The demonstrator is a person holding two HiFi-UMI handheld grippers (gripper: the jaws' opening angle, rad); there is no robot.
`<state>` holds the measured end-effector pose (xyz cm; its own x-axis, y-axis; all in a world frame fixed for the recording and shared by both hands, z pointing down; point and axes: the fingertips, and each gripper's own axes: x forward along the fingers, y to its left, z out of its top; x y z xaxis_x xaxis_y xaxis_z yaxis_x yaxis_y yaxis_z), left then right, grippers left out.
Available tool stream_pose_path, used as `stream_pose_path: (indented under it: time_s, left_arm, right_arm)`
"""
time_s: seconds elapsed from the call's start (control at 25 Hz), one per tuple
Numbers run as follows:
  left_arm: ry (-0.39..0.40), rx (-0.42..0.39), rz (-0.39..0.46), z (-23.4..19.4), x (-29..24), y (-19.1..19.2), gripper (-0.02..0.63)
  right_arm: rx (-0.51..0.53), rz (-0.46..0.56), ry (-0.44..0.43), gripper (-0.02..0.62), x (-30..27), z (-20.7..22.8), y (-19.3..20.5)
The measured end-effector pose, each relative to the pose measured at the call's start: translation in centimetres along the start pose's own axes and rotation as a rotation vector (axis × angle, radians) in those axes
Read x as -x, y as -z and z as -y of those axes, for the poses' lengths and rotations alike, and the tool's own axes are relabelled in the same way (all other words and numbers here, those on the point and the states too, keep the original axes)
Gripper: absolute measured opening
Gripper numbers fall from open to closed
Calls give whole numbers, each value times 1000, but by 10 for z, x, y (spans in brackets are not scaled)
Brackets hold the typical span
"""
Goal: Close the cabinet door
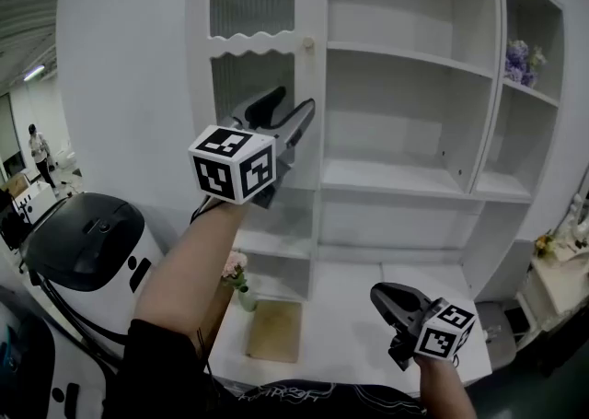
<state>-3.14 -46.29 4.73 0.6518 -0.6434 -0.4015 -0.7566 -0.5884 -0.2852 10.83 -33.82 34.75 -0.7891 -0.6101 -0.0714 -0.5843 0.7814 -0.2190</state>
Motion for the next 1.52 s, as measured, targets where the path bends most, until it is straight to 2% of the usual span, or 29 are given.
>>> stream_pose_path:
  time_s: [0.12,0.28,0.52,0.64,0.76,0.88,1.16,1.52]
  left_arm:
    - [90,79,-101,27,40,31,146]
    - [199,175,-190,70,109,69,90]
    - [390,353,-336,140,213,129,41]
    - [441,433,-387,169,261,152,29]
    - [458,511,-393,195,297,166,25]
    - [458,543,-378,214,317,171,24]
    - [441,511,-329,222,332,156,25]
    - [420,515,-331,217,339,158,25]
  right_arm:
    - [-4,-14,-11,57,-11,-27,5]
    - [-20,-11,-27,57,-26,-61,15]
    - [-41,-15,-22,57,-39,-103,40]
    - [-69,-6,-6,57,-36,-118,54]
    - [-80,0,18,57,-30,-131,66]
    - [-90,11,39,57,-21,-144,75]
    - [-105,23,103,57,-4,-162,90]
    - [-102,9,103,57,-10,-168,106]
